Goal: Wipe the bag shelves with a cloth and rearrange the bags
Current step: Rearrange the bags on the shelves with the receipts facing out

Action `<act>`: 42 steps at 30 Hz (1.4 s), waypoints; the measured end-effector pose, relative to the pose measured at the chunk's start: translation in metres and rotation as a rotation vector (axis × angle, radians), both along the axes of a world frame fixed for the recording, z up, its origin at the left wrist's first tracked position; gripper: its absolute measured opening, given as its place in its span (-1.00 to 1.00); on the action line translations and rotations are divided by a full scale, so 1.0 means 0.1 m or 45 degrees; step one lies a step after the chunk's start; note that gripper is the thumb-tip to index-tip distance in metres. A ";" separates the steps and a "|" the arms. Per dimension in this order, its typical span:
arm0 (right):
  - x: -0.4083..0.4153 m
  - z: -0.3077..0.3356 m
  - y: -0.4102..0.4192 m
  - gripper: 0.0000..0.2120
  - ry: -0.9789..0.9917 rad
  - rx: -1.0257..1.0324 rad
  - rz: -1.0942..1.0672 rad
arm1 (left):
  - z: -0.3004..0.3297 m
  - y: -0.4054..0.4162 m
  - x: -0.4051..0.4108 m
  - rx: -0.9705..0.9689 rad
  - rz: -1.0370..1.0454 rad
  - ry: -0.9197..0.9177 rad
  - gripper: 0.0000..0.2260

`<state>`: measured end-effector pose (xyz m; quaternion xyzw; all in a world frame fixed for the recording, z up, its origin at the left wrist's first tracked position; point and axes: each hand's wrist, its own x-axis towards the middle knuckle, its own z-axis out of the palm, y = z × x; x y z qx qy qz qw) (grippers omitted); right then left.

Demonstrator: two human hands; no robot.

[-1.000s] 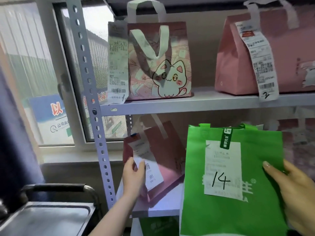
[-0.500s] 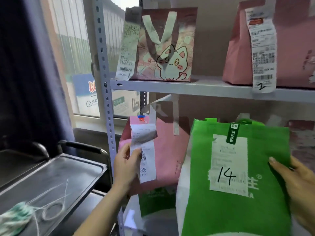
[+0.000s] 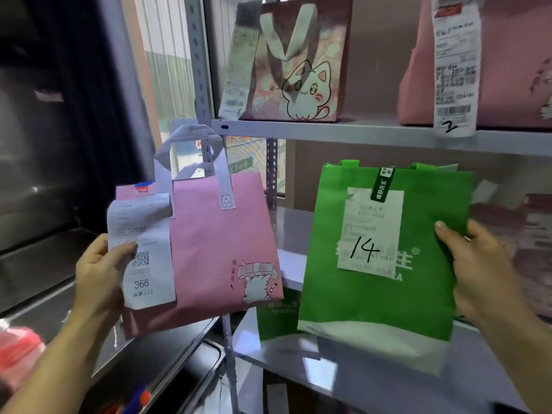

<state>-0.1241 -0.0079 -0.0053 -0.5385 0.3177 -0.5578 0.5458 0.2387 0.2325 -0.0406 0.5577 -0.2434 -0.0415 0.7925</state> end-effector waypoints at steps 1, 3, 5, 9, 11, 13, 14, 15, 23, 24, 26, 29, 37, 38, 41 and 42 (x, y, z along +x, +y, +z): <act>0.10 0.03 0.00 -0.84 -0.020 -0.002 0.018 | 0.01 0.06 0.04 0.008 -0.002 0.019 -0.81; 0.32 0.09 -0.03 -0.84 -0.042 -0.030 0.059 | 0.00 0.15 0.12 0.019 -0.013 0.049 -0.81; 0.54 0.13 -0.06 -0.85 -0.037 -0.088 0.069 | -0.01 0.20 0.19 0.029 -0.044 0.070 -0.82; 0.96 0.11 -0.16 -0.84 0.007 -0.179 0.085 | -0.06 0.22 0.36 0.040 -0.090 0.105 -0.85; 1.14 0.06 -0.24 -0.85 0.045 -0.188 0.082 | -0.09 0.19 0.45 0.042 -0.104 0.127 -0.86; 1.29 -0.01 -0.33 -0.84 0.080 -0.186 0.058 | -0.10 0.16 0.52 0.050 -0.124 0.134 -0.87; 1.36 -0.04 -0.38 -0.84 0.096 -0.185 0.046 | -0.10 0.14 0.55 0.057 -0.137 0.126 -0.88; 1.43 -0.06 -0.41 -0.84 0.110 -0.186 0.039 | -0.09 0.12 0.58 0.061 -0.152 0.118 -0.88; 1.88 -0.17 -0.71 -0.84 0.161 -0.160 -0.018 | -0.06 0.05 0.92 0.055 -0.215 0.101 -0.88; 1.93 -0.18 -0.77 -0.85 0.160 -0.139 -0.047 | -0.08 0.05 0.97 0.057 -0.220 0.110 -0.86; 2.04 -0.19 -0.89 -0.87 0.161 -0.112 -0.115 | -0.12 0.05 1.07 0.061 -0.236 0.134 -0.84; 2.20 -0.23 -1.10 -0.80 0.227 -0.168 -0.176 | -0.20 -0.02 1.21 0.092 -0.232 0.156 -0.83; 2.37 -0.59 -1.30 -0.67 0.271 -0.049 -0.190 | -0.19 -0.29 1.09 0.098 -0.318 0.160 -0.81; 2.32 -0.69 -1.27 -0.64 0.334 -0.005 -0.204 | -0.18 -0.31 1.07 0.088 -0.335 0.168 -0.81; 2.10 -1.11 -1.18 -0.54 0.517 0.057 -0.203 | -0.16 -0.34 1.01 0.074 -0.356 0.177 -0.82; 2.04 -1.25 -1.15 -0.53 0.587 0.051 -0.186 | -0.15 -0.35 0.99 0.076 -0.364 0.182 -0.83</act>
